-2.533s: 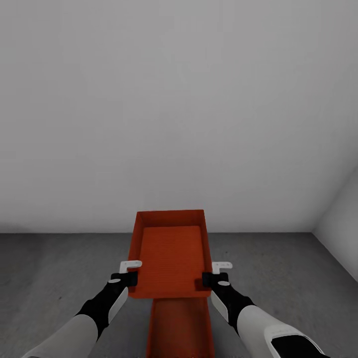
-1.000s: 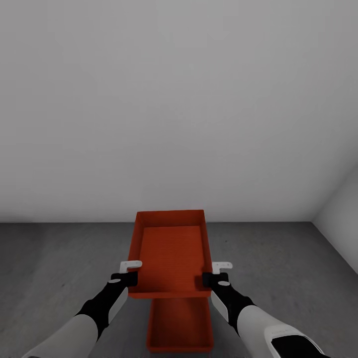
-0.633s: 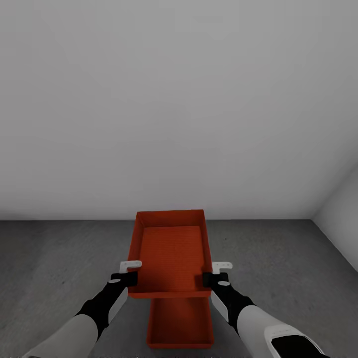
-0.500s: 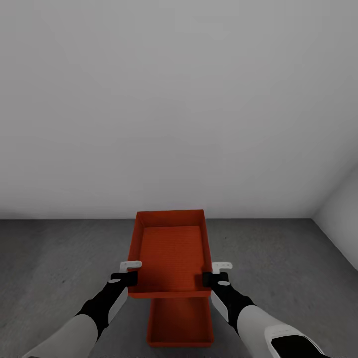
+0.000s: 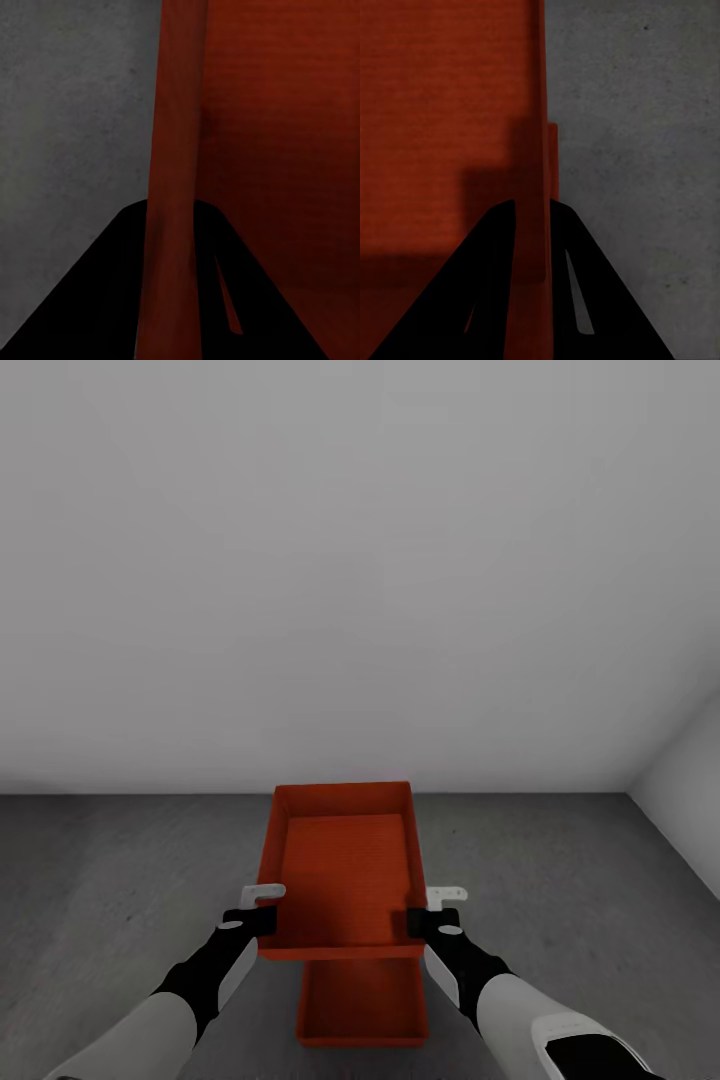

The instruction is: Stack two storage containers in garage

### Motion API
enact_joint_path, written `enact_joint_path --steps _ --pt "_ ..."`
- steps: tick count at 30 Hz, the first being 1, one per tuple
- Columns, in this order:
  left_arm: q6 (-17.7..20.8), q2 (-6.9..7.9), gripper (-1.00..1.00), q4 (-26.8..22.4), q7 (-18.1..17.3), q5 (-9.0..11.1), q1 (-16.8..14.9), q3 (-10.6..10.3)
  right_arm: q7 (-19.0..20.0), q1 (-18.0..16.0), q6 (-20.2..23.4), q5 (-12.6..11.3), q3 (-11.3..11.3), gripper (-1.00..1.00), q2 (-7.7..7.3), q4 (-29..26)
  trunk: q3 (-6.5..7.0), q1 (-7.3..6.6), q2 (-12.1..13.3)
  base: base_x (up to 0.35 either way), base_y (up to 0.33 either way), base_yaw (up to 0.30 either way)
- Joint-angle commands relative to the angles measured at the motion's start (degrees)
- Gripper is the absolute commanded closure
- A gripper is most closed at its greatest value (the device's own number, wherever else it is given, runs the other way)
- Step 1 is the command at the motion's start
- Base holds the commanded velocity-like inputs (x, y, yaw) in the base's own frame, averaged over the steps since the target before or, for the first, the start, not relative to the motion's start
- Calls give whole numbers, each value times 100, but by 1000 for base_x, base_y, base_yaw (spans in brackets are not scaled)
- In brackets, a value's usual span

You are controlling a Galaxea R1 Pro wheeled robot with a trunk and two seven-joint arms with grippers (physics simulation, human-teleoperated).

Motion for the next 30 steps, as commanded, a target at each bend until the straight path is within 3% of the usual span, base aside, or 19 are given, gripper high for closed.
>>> enact_joint_path --steps 1,30 --pt "40 20 100 -2 622 25 1 367 -147 -9 -441 85 -296 100 -366 -19 -19 2 -11 0 0 0" --pt "40 27 100 19 614 25 2 369 -147 -10 -441 85 -296 100 -372 -19 -286 2 -11 0 0 0"
